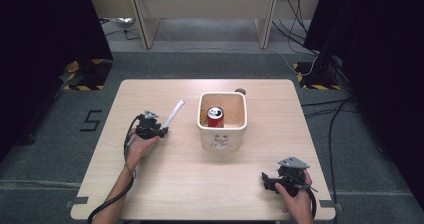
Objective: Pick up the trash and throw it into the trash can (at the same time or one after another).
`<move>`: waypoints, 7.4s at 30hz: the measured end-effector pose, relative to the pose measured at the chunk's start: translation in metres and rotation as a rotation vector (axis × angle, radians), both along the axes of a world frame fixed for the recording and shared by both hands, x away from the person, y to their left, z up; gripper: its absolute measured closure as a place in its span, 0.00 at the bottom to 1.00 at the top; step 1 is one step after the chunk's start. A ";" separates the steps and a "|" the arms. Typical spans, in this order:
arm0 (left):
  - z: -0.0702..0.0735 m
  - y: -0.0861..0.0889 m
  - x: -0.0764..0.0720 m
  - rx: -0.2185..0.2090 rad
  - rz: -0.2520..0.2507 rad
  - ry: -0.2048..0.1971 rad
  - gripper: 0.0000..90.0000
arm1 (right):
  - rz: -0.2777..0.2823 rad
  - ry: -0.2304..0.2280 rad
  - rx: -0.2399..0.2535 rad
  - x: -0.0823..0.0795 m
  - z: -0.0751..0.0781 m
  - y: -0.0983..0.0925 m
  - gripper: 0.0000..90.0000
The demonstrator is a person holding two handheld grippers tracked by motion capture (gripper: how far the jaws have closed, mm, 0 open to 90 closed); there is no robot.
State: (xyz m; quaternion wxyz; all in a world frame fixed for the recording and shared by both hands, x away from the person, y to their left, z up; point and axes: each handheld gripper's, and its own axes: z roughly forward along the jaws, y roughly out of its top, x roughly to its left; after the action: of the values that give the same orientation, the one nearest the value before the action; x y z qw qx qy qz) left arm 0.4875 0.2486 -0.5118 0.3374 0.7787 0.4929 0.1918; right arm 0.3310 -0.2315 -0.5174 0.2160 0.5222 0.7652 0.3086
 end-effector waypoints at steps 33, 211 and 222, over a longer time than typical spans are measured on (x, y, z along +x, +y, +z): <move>0.028 0.002 -0.010 -0.046 -0.076 -0.063 0.88 | 0.005 0.000 -0.002 0.000 0.000 0.000 0.00; 0.187 -0.099 -0.032 -0.194 -0.457 -0.168 0.47 | 0.131 -0.240 0.831 0.150 0.199 0.033 0.89; 0.169 -0.078 -0.038 -0.200 -0.428 -0.147 0.47 | 0.138 -0.217 0.711 0.153 0.188 0.043 0.89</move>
State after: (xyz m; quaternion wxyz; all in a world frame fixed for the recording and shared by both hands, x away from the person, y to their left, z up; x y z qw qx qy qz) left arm 0.4494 0.1701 -0.3425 0.4808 0.8121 0.3072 0.1224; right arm 0.4840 -0.1886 -0.3298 0.0799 0.4759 0.6164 0.6222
